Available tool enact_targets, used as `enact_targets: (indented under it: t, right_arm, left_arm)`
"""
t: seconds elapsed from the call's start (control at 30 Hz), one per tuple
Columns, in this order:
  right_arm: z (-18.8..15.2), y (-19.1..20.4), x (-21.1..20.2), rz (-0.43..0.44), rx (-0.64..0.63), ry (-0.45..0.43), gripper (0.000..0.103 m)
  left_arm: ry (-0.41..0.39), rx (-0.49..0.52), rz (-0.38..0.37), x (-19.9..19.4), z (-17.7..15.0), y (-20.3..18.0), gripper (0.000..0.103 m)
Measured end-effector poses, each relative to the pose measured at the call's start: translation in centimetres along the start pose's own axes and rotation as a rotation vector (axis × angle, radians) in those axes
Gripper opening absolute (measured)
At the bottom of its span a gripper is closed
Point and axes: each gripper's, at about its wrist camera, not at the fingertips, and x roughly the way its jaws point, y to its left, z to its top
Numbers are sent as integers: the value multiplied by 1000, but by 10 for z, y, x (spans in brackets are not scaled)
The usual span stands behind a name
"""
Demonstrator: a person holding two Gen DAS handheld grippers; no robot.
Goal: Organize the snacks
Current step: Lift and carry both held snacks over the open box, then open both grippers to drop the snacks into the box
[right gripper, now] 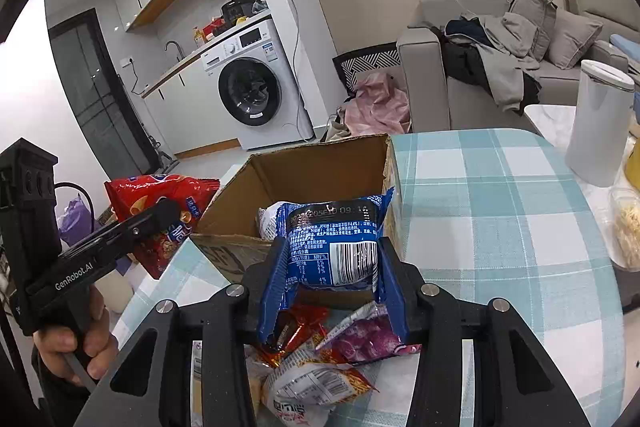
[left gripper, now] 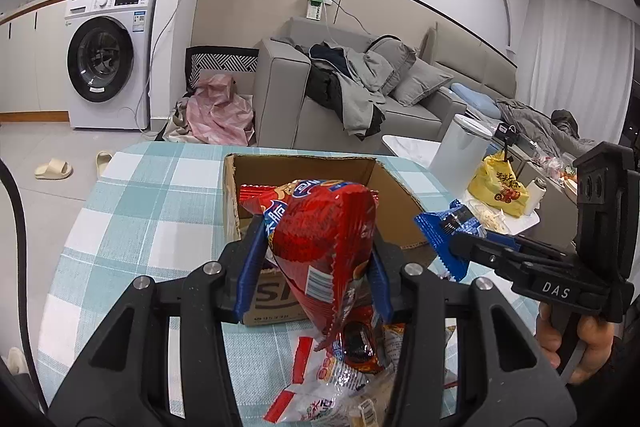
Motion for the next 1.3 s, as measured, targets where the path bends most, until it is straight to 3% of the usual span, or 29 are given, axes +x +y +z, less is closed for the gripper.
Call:
enact_targets:
  t: [0.47,1.03,1.2,1.3]
  right_arm:
    - [19,7,27,19,42,32,44]
    - [22,13,61,-83,106,55,44]
    - [16,18,63,-127,68,50,45]
    - [15,24,60,-139,23,42,51]
  left_arm:
    - [38,-15,22,50,13,6,43]
    - [74,4,75,87,8,9,43]
    - [89,19,82,96,6,4,43]
    - [93,17,78,98,1,3,43]
